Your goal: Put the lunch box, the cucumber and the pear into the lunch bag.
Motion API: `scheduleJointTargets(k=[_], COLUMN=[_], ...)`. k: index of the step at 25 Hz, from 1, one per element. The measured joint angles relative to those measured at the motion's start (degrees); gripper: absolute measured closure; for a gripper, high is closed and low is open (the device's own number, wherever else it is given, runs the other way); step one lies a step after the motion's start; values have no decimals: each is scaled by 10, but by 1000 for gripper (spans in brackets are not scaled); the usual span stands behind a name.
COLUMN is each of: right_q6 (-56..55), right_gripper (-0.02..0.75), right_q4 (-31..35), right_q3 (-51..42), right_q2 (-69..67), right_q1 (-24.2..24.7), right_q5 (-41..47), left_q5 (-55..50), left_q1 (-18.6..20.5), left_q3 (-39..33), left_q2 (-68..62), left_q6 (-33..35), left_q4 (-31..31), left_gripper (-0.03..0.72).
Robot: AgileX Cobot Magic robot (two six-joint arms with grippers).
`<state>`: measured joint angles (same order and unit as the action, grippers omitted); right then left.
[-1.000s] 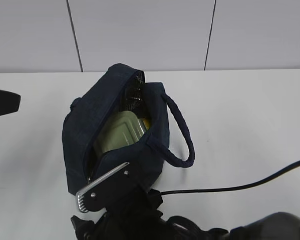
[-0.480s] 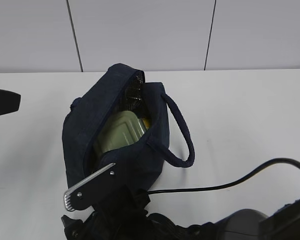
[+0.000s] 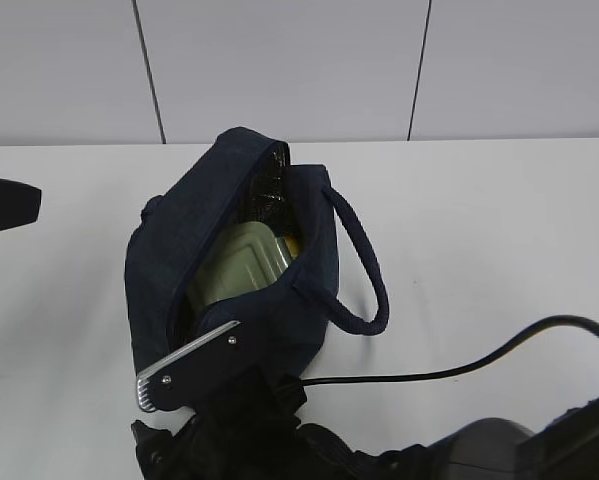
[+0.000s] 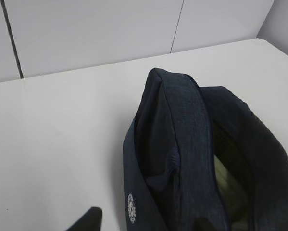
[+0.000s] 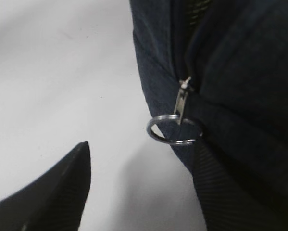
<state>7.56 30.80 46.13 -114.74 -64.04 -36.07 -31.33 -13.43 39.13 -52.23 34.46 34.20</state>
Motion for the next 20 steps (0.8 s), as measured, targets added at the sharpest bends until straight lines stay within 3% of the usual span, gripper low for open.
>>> scheduleJointTargets(k=[13,20], right_q6=[19,64], right_gripper=[232,284], right_q4=[10,65], right_q3=[6,7], right_q2=[0,0], right_q1=[0,0], right_q5=[-22,-8], left_q5=[0,0], left_q1=[0,0], left_q3=[0,0], left_q2=[0,0], left_q6=[0,0], left_q4=[0,1], left_gripper=[342,346])
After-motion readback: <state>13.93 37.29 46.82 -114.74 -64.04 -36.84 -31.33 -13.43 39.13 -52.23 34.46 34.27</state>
